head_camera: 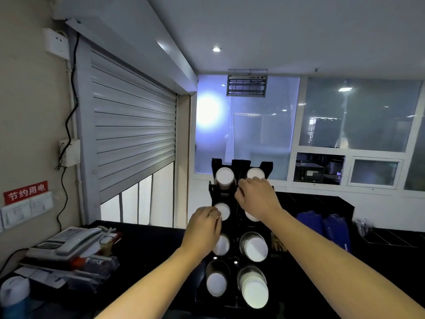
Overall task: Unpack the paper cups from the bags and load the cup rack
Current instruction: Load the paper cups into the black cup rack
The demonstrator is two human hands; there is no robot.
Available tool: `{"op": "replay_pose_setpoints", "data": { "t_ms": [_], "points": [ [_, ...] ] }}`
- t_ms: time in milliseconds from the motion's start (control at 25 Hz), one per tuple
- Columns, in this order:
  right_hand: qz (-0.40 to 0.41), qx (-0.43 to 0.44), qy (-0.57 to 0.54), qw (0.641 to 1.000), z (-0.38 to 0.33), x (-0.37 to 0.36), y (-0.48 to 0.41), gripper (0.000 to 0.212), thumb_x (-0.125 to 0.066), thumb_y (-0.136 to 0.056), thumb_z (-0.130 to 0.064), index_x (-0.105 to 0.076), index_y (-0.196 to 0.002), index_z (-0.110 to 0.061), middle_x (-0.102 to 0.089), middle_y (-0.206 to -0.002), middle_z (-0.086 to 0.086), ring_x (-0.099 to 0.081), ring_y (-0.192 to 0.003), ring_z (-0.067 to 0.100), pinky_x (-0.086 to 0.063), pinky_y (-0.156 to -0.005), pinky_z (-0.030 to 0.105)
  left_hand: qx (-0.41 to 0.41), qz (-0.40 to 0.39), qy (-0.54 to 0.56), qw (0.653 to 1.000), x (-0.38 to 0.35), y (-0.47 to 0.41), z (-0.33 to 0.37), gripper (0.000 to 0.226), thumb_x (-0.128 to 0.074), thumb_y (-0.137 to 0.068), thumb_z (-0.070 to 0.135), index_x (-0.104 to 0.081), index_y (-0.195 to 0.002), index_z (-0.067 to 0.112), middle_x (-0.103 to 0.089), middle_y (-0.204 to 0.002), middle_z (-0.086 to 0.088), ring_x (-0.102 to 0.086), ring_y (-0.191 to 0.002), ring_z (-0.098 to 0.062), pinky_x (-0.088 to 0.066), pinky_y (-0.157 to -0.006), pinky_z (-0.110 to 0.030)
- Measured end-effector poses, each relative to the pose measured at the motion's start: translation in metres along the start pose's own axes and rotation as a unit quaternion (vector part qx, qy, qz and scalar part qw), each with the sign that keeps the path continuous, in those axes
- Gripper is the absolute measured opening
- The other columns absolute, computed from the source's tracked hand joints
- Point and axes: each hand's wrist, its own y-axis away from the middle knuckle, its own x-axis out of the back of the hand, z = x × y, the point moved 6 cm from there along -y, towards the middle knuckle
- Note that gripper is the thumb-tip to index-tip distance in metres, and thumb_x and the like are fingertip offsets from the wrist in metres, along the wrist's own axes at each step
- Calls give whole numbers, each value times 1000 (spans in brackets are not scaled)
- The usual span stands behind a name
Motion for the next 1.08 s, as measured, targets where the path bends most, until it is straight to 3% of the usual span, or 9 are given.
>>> {"op": "replay_pose_setpoints", "data": {
  "t_ms": [80,240,440,560,640,720,760,840,1080],
  "points": [
    [-22,-9,-21,1000,14,17,34,23,-56,-87,-28,-40,-72,-20,-59,-64,6,-55,-63,34,-38,-58,36,-36,-10,-8,999,-7,8,43,27,-50,-99,25,-62,-79,13,-59,-76,-2,-54,-74,-24,-48,-67,-39],
    [-89,-89,-7,992,67,43,113,20,-52,-90,-34,-53,-79,-17,-68,-79,8,-63,-77,34,-37,-59,36,-102,-95,27,990,-44,35,138,37,-36,-103,33,-42,-70,18,-48,-66,0,-46,-62,-24,-34,-57,-37],
    [-200,-175,8,964,149,55,256,23,-47,-93,-34,-45,-76,-18,-47,-62,-2,-56,-65,30,-40,-56,37,-118,-247,59,960,-129,95,244,37,-36,-104,33,-50,-73,18,-67,-84,-7,-60,-78,-29,-34,-67,-36],
    [-288,-235,-25,928,187,40,351,26,-43,-97,-34,-43,-76,-21,-52,-67,0,-52,-61,23,-43,-57,36,-123,-339,51,931,-174,137,287,33,-41,-99,31,-53,-74,12,-68,-89,-11,-61,-81,-32,-36,-65,-36],
    [-355,-246,-70,899,198,22,416,23,-41,-100,-36,-53,-86,-21,-62,-84,4,-59,-75,27,-51,-70,39,-137,-396,52,906,-202,167,308,31,-44,-95,31,-50,-72,12,-67,-88,-16,-61,-80,-36,-44,-65,-37],
    [-410,-263,-102,867,199,1,474,33,-46,-100,-44,-58,-121,-22,-63,-122,4,-60,-108,28,-49,-89,38,-139,-446,47,883,-229,194,318,30,-45,-96,27,-54,-73,9,-67,-90,-21,-62,-82,-40,-48,-68,-39],
    [-428,-274,-114,854,197,-9,499,48,-50,-96,-50,-50,-137,-25,-55,-138,1,-55,-122,26,-46,-98,38,-138,-468,44,872,-244,207,319,28,-44,-97,23,-57,-77,8,-67,-93,-22,-62,-85,-41,-50,-71,-42],
    [-454,-296,-139,829,187,-27,537,73,-58,-87,-59,-32,-151,-34,-40,-151,-2,-46,-133,24,-41,-106,40,-119,-508,49,852,-268,235,315,23,-44,-99,17,-64,-92,7,-67,-102,-20,-64,-94,-40,-53,-79,-46],
    [-413,-355,-241,803,175,-71,580,80,-72,-82,-32,-29,-149,-41,-45,-139,1,-56,-114,22,-48,-95,32,4,-547,164,821,-301,291,312,38,-51,-99,21,-56,-137,18,-59,-139,-8,-55,-125,-26,-45,-105,-37]
  ]
}}
